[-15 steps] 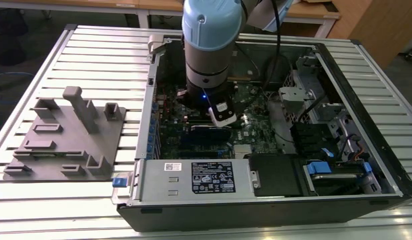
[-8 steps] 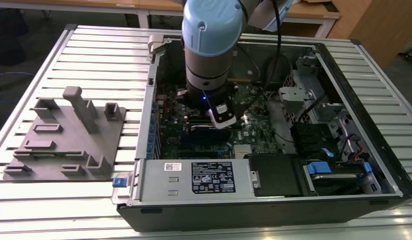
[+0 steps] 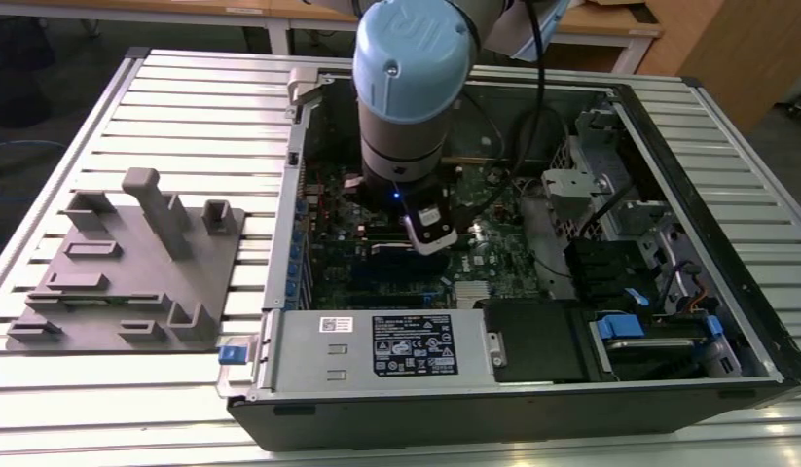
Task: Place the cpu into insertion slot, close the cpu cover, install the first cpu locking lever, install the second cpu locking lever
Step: 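Install the second cpu locking lever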
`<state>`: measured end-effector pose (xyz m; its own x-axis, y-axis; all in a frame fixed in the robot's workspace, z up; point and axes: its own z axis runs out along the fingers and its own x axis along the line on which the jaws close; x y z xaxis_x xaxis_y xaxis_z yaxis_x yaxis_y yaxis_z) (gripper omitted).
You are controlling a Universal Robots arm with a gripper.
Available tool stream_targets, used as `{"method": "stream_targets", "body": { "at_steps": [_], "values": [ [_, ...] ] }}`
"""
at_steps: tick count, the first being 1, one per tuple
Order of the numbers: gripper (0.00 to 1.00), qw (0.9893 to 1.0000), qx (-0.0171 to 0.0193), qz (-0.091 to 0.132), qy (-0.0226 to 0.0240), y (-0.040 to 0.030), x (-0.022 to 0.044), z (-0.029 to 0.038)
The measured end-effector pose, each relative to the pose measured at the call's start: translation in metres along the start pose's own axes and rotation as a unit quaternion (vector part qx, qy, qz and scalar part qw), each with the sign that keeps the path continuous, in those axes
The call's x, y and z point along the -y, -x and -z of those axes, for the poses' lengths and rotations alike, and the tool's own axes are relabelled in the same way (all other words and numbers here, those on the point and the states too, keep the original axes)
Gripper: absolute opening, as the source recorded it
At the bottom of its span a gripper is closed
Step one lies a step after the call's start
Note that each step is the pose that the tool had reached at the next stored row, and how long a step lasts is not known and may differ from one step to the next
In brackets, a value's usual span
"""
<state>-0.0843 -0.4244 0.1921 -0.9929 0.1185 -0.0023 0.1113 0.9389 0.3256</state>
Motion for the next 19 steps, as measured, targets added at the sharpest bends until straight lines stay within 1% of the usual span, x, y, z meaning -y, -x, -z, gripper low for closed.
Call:
{"method": "stream_targets", "body": {
  "at_steps": [5,6,9,15,17,19],
  "values": [
    [0.11,0.9999,-0.0012,0.000,0.0104,-0.0007,0.0012,-0.0030],
    [0.11,0.9999,-0.0012,0.000,0.0115,-0.0008,0.0015,-0.0033],
    [0.11,0.9999,-0.0014,0.000,0.0134,-0.0010,0.0022,-0.0044],
    [0.11,0.9999,-0.0015,-0.001,0.0130,-0.0015,0.0026,-0.0042],
    [0.11,0.9999,-0.0014,-0.001,0.0130,-0.0014,0.0017,-0.0015],
    [0.11,0.9999,-0.0014,-0.001,0.0131,-0.0014,-0.0002,0.0038]
  ]
}}
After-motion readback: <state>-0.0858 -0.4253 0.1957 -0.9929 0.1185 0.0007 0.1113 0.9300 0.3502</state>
